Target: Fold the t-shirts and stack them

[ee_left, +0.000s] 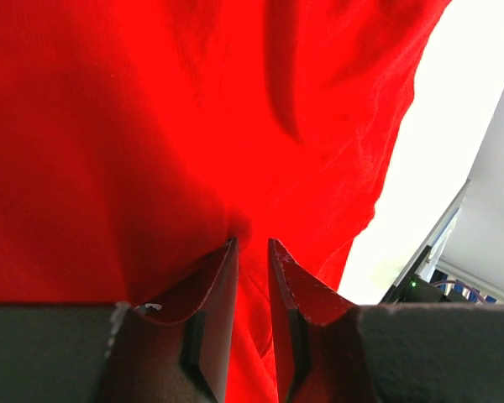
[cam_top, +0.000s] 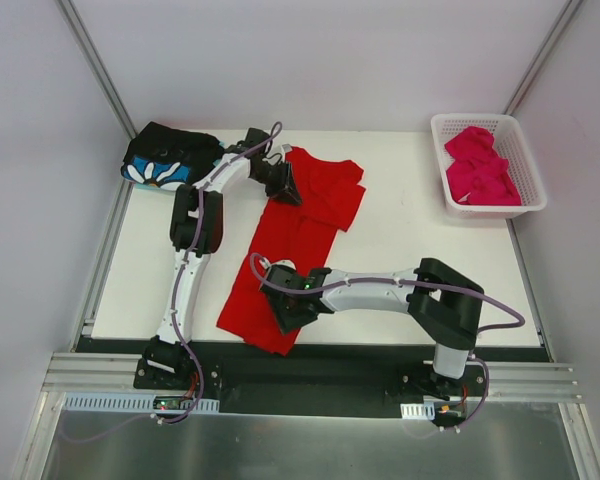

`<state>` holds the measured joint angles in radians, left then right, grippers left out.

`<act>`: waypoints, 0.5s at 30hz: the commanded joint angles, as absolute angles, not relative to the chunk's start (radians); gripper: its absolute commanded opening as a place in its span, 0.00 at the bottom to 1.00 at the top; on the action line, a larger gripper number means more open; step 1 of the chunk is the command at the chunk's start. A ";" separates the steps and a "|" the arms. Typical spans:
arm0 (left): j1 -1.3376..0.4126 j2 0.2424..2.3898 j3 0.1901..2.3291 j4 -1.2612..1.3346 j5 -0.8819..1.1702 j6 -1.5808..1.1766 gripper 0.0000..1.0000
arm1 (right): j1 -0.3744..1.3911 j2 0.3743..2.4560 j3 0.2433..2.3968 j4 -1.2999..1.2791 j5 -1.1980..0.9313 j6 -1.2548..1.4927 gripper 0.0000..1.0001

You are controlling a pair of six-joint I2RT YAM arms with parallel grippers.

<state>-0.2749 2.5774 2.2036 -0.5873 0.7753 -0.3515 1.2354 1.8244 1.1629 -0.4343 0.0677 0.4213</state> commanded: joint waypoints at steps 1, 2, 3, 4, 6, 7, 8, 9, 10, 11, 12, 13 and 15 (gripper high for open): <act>-0.247 2.533 2.181 -0.611 0.700 -0.318 0.22 | 1.230 1.847 1.169 -0.598 0.138 0.452 0.47; -0.244 2.533 2.180 -0.611 0.698 -0.316 0.22 | 1.230 1.851 1.176 -0.629 0.159 0.460 0.47; -0.241 2.531 2.178 -0.611 0.696 -0.316 0.22 | 1.229 1.861 1.196 -0.693 0.182 0.463 0.47; -0.239 2.531 2.178 -0.612 0.696 -0.316 0.22 | 1.230 1.864 1.201 -0.718 0.217 0.471 0.47; -0.233 2.530 2.177 -0.612 0.698 -0.316 0.22 | 1.227 1.870 1.204 -0.777 0.251 0.482 0.47; -0.230 2.530 2.177 -0.611 0.701 -0.318 0.22 | 1.227 1.874 1.206 -0.793 0.270 0.486 0.47; -0.226 2.530 2.175 -0.611 0.700 -0.318 0.22 | 1.226 1.876 1.206 -0.810 0.282 0.500 0.47; -0.222 2.528 2.177 -0.611 0.699 -0.318 0.22 | 1.224 1.875 1.204 -0.833 0.287 0.505 0.47; -0.219 2.528 2.177 -0.611 0.701 -0.319 0.22 | 1.224 1.873 1.203 -0.847 0.301 0.511 0.46; -0.218 2.528 2.177 -0.612 0.703 -0.318 0.22 | 1.223 1.870 1.201 -0.865 0.313 0.529 0.46; -0.213 2.526 2.175 -0.611 0.701 -0.318 0.22 | 1.224 1.864 1.197 -0.885 0.324 0.534 0.46; -0.212 2.525 2.175 -0.611 0.698 -0.319 0.22 | 1.221 1.858 1.183 -0.891 0.342 0.538 0.46; -0.203 2.526 2.177 -0.611 0.696 -0.321 0.22 | 1.210 1.844 1.163 -0.900 0.354 0.555 0.46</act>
<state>-0.2333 2.5717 2.1933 -0.5884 0.7753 -0.3515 1.2297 1.8431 1.2114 -0.7269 0.2516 0.5110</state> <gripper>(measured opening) 0.215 0.464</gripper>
